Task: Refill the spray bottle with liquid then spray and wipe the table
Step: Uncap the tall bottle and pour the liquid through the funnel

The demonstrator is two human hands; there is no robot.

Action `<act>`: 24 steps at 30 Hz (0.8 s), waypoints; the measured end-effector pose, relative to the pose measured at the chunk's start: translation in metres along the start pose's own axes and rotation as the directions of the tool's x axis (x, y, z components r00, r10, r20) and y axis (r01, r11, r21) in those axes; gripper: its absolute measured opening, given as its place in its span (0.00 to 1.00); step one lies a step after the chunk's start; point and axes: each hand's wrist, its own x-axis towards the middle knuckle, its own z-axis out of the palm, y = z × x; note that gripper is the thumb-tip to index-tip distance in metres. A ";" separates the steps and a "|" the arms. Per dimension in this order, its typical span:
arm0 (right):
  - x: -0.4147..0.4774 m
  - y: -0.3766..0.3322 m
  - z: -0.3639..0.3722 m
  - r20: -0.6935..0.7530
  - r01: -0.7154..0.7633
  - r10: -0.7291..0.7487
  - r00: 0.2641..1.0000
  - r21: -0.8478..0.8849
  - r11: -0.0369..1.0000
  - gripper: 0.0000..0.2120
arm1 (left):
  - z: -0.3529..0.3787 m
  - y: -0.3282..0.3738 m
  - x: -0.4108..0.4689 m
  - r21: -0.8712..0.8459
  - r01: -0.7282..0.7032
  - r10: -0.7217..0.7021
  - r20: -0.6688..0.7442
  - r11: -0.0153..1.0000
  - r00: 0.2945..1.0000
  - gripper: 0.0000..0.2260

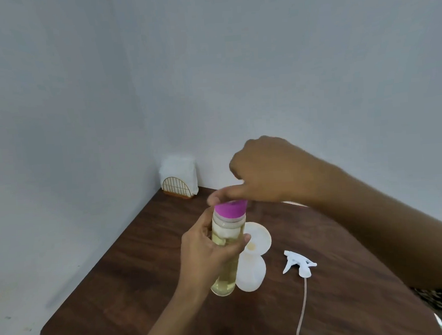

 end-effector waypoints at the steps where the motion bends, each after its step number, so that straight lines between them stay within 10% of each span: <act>1: 0.001 -0.007 0.004 -0.040 0.024 -0.026 0.999 -0.047 0.999 0.29 | 0.001 0.000 0.000 -0.003 0.003 -0.003 0.001 1.000 1.000 0.22; 5: 0.005 0.001 0.011 0.032 0.231 -0.231 0.973 -0.022 0.973 0.10 | 0.002 -0.003 0.000 -0.026 0.017 -0.016 0.019 1.000 1.000 0.21; 10: -0.004 0.028 0.001 0.331 0.174 -0.336 0.882 0.435 0.884 0.47 | 0.004 -0.006 -0.001 0.000 0.015 -0.015 0.003 1.000 1.000 0.22; 15: -0.003 0.003 0.004 0.051 -0.071 0.063 0.997 0.166 0.984 0.29 | 0.008 -0.003 -0.001 0.000 0.025 -0.025 0.020 1.000 0.999 0.21; 24: -0.003 0.018 0.010 0.233 0.247 -0.291 0.928 0.201 0.948 0.19 | 0.016 -0.001 -0.003 0.026 -0.006 0.005 0.035 1.000 0.999 0.20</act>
